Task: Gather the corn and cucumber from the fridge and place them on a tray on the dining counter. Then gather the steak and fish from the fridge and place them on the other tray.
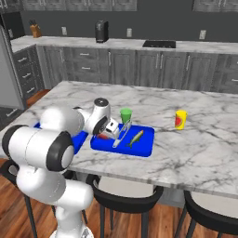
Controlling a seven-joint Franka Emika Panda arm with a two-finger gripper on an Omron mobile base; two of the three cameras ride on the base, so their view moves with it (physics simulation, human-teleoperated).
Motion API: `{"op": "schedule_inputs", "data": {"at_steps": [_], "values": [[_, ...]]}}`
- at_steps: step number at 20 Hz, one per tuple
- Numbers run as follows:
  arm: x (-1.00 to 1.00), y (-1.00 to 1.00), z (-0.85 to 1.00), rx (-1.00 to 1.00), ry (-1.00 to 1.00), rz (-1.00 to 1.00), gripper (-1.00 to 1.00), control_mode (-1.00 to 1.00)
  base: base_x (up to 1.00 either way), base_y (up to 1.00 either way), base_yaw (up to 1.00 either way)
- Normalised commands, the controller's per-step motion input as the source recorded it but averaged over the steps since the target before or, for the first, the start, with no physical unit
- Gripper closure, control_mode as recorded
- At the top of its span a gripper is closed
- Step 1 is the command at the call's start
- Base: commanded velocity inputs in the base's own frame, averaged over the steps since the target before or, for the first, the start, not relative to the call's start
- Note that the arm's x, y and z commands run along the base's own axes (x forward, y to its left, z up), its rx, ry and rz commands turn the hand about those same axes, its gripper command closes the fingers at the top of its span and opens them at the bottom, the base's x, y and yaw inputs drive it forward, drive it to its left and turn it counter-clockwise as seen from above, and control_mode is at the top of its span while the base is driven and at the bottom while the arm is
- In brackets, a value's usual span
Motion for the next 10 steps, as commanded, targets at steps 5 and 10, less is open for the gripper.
{"op": "schedule_inputs", "data": {"at_steps": [5, 10], "values": [[0.19, -0.04, -0.3, 0.0, 0.0, 0.0, 1.0, -1.0, 0.0, 0.0, 0.0], [0.19, 0.0, -0.27, 0.0, 0.0, 0.0, 1.0, -1.0, 0.0, 0.0, 0.0]]}}
